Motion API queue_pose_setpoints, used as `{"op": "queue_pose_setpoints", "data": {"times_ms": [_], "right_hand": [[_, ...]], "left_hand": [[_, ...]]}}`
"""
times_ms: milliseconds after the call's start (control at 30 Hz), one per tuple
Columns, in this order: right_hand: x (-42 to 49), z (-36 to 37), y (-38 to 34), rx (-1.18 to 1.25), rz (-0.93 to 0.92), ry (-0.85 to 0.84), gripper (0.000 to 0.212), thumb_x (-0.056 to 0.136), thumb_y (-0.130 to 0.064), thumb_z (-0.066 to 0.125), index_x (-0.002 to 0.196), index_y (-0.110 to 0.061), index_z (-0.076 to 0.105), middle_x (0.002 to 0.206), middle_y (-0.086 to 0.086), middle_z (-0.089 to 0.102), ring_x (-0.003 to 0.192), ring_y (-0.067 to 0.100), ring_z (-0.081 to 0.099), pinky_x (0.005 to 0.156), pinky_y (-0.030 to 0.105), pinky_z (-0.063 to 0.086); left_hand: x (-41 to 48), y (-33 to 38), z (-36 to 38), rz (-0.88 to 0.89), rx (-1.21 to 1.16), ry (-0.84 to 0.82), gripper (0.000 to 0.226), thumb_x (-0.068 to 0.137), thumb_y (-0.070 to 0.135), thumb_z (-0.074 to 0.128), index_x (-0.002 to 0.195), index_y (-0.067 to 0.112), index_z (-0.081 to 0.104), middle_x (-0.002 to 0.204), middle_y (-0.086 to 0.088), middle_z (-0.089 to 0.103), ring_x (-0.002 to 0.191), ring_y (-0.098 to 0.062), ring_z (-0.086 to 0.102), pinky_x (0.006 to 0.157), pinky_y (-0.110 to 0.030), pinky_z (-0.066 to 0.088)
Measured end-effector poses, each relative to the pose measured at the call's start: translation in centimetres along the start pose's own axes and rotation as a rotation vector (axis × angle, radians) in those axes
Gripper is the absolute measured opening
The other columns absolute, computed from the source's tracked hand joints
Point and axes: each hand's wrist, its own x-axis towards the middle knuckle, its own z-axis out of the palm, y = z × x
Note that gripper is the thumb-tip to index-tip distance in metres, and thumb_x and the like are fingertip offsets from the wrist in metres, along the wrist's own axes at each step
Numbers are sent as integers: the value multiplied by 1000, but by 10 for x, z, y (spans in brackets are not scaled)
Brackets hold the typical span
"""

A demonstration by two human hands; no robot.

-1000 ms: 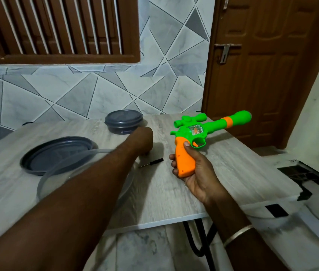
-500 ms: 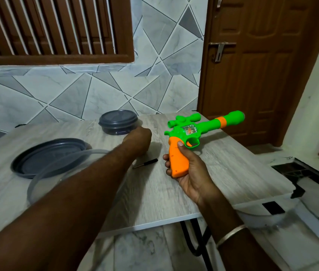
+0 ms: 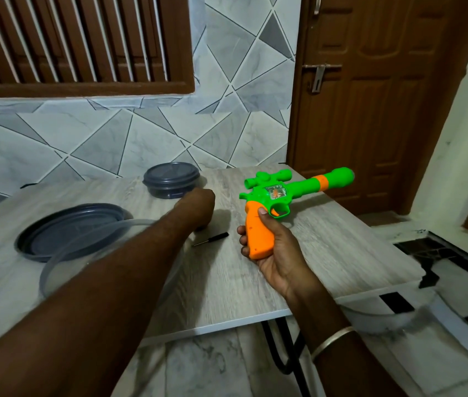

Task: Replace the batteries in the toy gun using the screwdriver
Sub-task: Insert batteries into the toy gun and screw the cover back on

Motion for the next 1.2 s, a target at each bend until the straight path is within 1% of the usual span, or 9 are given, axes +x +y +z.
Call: {"op": "queue_pose_setpoints", "data": {"times_ms": [133, 333, 400, 533, 667, 833, 933, 1067, 1200], "right_hand": [[0, 0, 1, 6, -4, 12, 43, 98, -32, 54, 132, -6, 49, 84, 17, 66, 63, 19, 61, 49, 26, 50], [-2, 2, -1, 10, 6, 22, 44, 98, -32, 54, 133, -5, 48, 85, 17, 65, 64, 19, 60, 49, 26, 50], [-2, 2, -1, 11, 6, 26, 45, 98, -32, 54, 133, -5, 48, 86, 17, 65, 64, 20, 60, 49, 26, 51], [-3, 1, -1, 15, 5, 26, 43, 98, -32, 54, 132, -6, 49, 86, 17, 64, 63, 19, 61, 49, 26, 51], [-5, 1, -1, 26, 11, 8, 30, 98, -32, 54, 118, -9, 54, 84, 16, 64, 64, 19, 60, 49, 26, 51], [-6, 1, -3, 46, 15, -4, 28, 99, -31, 52, 118, -10, 53, 82, 15, 63, 63, 19, 59, 49, 25, 50], [-5, 2, -4, 45, 7, -5, 27, 99, -31, 52, 117, -11, 54, 83, 15, 63, 65, 19, 59, 50, 25, 50], [-2, 1, -4, 56, -1, 10, 27, 98, -30, 53, 114, -8, 56, 81, 15, 62, 65, 19, 58, 48, 24, 50], [-2, 1, -3, 21, -33, 34, 18, 98, -25, 53, 107, -10, 58, 78, 13, 61, 61, 18, 57, 47, 25, 46]], "left_hand": [[-2, -1, 0, -3, -3, -7, 36, 87, 7, 74, 119, -2, 63, 103, -13, 62, 82, -20, 54, 76, -27, 46], [-6, 0, 1, -42, 12, -47, 41, 86, 16, 76, 119, -2, 63, 103, -13, 64, 81, -21, 53, 77, -27, 49], [-8, 1, -3, -37, 37, -62, 42, 86, 18, 76, 120, -1, 63, 106, -12, 65, 86, -22, 59, 82, -28, 51], [-14, 2, -8, -30, 49, -29, 44, 86, 21, 78, 123, 2, 64, 122, -10, 66, 112, -22, 66, 95, -28, 51], [-17, 2, -10, -54, 1, 1, 45, 84, 16, 79, 124, 1, 63, 126, -11, 66, 115, -23, 65, 97, -30, 51], [-17, 0, -6, -78, -53, -17, 30, 86, 13, 75, 112, 1, 67, 112, -12, 70, 102, -25, 69, 83, -29, 55], [-18, -1, -4, -74, -140, 15, 30, 85, 13, 76, 110, -1, 66, 107, -13, 71, 98, -25, 70, 74, -28, 55], [-26, 5, -27, -25, -286, 164, 19, 85, 18, 78, 89, 2, 69, 85, -8, 73, 83, -22, 72, 72, -33, 60], [-52, 20, -42, 33, -817, 305, 5, 78, 4, 77, 77, -1, 75, 69, -17, 73, 57, -19, 69, 61, -29, 61]]}}
